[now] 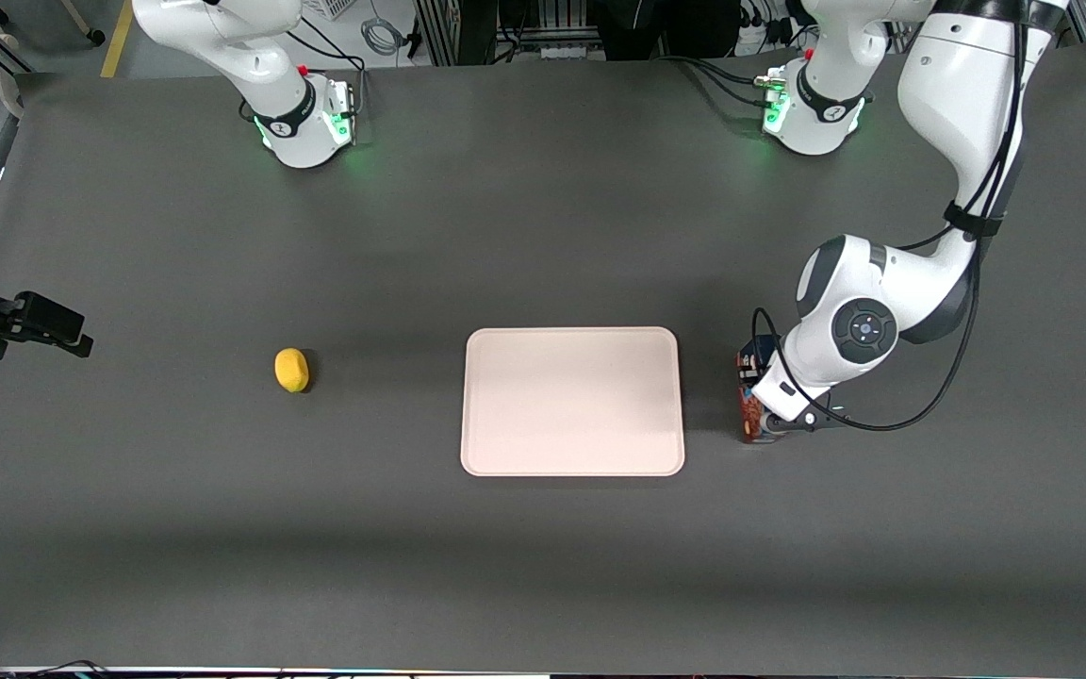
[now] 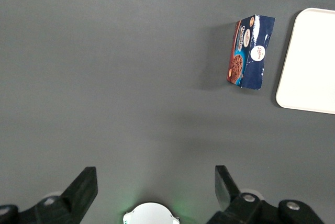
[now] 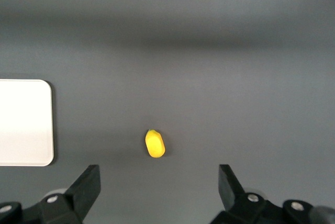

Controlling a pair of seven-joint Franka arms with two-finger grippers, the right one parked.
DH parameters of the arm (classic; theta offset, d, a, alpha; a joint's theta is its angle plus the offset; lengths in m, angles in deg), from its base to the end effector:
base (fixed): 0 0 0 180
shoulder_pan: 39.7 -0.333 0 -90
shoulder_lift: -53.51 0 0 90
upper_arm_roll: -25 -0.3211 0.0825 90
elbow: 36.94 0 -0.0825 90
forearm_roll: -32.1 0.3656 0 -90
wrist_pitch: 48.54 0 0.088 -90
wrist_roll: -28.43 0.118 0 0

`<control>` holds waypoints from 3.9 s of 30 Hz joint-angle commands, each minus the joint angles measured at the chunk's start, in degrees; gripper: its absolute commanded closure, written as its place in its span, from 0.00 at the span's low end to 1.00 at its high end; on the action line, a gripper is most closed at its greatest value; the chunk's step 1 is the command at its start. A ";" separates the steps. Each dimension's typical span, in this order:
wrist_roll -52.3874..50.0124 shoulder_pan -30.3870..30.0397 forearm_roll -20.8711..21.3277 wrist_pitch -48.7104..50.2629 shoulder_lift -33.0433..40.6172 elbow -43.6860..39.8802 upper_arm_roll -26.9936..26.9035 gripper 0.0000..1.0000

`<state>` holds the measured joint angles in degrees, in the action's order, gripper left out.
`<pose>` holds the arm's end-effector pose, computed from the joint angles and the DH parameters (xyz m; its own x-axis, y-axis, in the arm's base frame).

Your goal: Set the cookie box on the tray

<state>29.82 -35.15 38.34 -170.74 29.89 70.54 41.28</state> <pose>0.5693 -0.2004 0.2945 0.8967 -0.4218 -0.1343 -0.4214 -0.9063 0.0325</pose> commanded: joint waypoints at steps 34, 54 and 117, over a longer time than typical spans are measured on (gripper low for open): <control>-11.14 0.19 -0.51 22.60 -1.08 -18.69 0.07 0.75; -43.76 4.67 -7.03 19.90 -2.39 -21.43 5.34 0.74; -34.27 -0.77 0.53 26.91 5.33 -21.61 4.82 0.00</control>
<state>-6.24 -34.18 40.29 -147.58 30.95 47.31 46.27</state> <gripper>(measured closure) 0.000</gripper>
